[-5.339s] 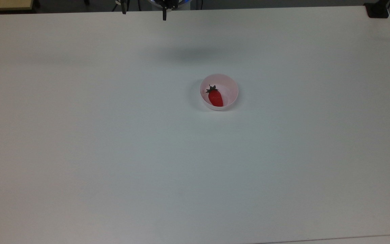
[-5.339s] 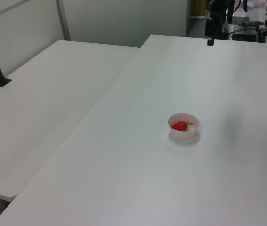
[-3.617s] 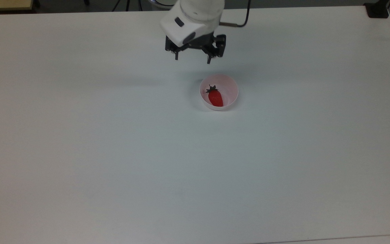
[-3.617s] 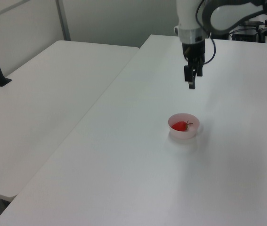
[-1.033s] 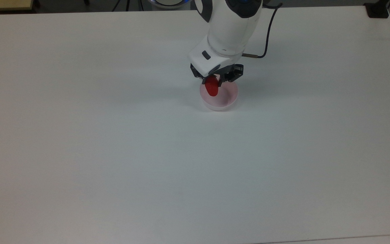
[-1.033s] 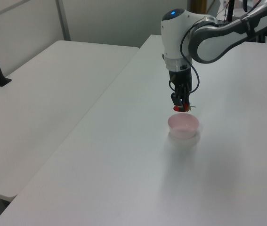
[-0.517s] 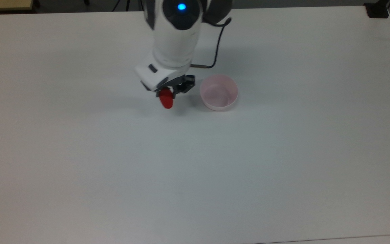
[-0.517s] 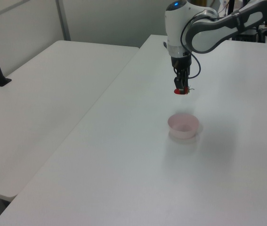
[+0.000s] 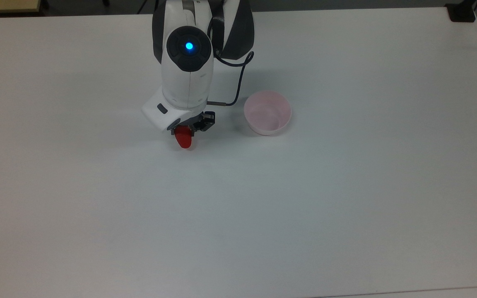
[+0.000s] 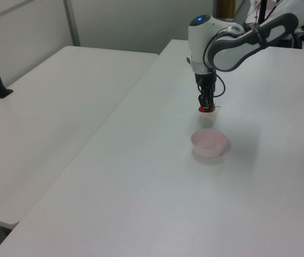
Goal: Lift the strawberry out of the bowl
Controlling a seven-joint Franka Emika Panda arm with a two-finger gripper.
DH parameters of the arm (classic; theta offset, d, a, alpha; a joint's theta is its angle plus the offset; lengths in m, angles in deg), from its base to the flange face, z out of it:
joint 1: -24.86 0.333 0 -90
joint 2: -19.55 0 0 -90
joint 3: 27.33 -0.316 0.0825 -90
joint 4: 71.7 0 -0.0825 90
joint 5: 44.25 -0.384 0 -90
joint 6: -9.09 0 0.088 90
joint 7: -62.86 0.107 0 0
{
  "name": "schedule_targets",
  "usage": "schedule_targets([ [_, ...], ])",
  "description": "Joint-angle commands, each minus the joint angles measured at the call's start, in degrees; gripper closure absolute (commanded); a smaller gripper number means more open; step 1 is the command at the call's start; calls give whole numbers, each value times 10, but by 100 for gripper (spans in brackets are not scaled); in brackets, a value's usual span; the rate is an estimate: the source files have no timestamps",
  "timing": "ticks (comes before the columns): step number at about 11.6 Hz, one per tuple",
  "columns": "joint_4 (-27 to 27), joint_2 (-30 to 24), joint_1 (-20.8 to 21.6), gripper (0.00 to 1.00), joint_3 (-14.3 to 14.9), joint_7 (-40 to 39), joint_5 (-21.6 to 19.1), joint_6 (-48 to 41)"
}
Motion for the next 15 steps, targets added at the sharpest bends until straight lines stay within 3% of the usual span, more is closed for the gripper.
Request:
schedule_targets([
  [1,-3,-19,-2,14,-1,-6,8,4],
  [2,-3,-32,-2,0,-1,-4,8,0],
  [6,1,-136,2,0,-4,-1,-4,-79],
  [9,-4,-229,7,0,2,-8,-53,-179],
  [11,2,-259,24,0,7,-12,-53,-230],
  [13,1,-282,48,0,31,-6,-54,-242],
  [15,3,-287,39,0,36,-12,-69,-242],
])
